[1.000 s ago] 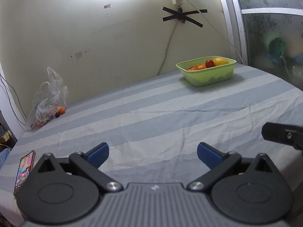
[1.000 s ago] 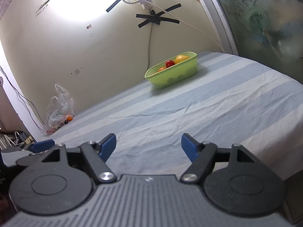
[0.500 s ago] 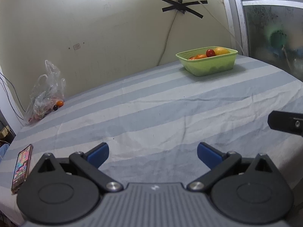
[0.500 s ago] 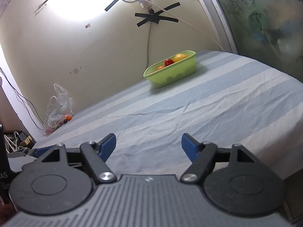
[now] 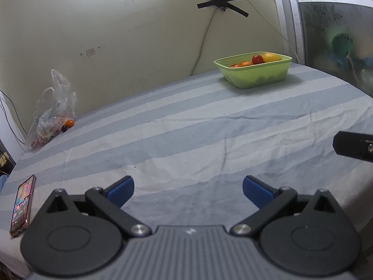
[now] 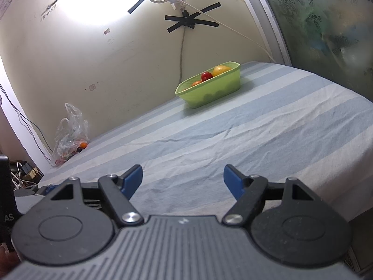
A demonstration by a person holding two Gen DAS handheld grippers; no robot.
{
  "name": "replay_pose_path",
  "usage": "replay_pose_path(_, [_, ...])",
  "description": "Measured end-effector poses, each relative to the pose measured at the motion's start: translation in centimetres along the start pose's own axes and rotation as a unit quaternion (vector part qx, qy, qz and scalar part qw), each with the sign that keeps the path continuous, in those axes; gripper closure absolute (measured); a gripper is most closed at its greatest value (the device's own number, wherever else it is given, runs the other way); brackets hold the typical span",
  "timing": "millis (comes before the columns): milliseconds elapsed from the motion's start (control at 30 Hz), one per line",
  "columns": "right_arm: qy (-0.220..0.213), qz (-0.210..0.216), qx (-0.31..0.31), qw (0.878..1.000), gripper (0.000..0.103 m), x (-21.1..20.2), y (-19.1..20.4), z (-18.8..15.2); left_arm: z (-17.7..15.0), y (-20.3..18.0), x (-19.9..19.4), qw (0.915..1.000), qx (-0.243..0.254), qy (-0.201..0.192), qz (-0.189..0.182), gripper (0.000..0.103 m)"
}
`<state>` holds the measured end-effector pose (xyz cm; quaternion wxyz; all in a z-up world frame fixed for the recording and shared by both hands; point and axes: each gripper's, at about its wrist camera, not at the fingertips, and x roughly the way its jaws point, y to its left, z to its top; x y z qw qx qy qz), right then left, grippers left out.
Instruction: Organize fruits
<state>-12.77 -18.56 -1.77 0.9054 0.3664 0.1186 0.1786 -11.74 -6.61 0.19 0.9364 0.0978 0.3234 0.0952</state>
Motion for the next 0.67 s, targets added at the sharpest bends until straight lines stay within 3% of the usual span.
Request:
replay_pose_path(333, [0.005,-0.017,-0.009,1.0,0.024,1.0,-0.7,1.5,2.4,-0.3,2.4,0.9996,-0.009,0.007,-0.026,0.0])
replay_pose_path(667, [0.012,-0.035,-0.021,0.999,0.024,5.1,-1.6,5.2,6.4,0.6,6.8,0.9978,-0.03,0.0,-0.059,0.0])
